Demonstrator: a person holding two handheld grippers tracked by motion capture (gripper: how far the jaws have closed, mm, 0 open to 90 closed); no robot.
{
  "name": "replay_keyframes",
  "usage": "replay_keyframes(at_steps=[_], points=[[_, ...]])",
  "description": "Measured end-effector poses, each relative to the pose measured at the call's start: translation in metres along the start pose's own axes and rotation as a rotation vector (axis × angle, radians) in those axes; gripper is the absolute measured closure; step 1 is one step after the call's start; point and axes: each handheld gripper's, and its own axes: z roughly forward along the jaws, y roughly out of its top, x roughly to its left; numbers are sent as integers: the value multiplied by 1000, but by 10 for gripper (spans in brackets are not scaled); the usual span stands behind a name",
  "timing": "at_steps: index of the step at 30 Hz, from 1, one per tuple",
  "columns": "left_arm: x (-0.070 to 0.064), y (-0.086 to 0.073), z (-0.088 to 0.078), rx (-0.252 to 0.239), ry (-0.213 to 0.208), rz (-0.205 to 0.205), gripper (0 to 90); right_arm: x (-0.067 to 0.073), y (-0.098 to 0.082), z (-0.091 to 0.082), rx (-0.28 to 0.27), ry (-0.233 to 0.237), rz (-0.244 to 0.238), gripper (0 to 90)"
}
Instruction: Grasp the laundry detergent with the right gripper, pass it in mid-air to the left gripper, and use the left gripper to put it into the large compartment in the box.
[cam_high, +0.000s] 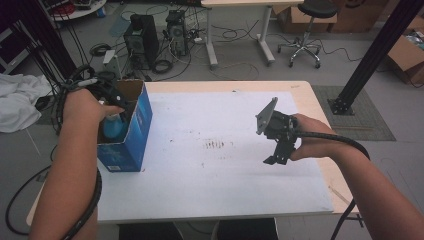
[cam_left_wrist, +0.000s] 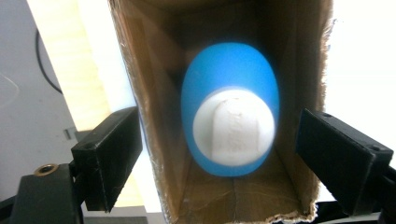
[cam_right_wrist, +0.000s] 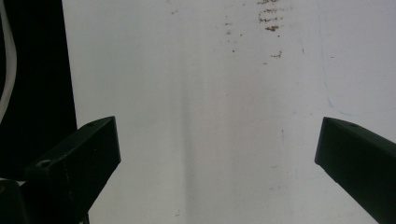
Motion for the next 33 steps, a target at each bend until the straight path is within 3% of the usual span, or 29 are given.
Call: replay_keyframes(at_steps=[15, 29, 33], points=[[-16, 2, -40, -30, 21, 93, 15, 0, 3, -4, 3, -7, 4, 0], [-17, -3, -54, -56, 22, 112, 1, 0, 3, -5, -2, -9, 2, 0], [-17, -6, -61, -79, 9, 146, 1, 0, 4, -6, -3, -9, 1, 0]])
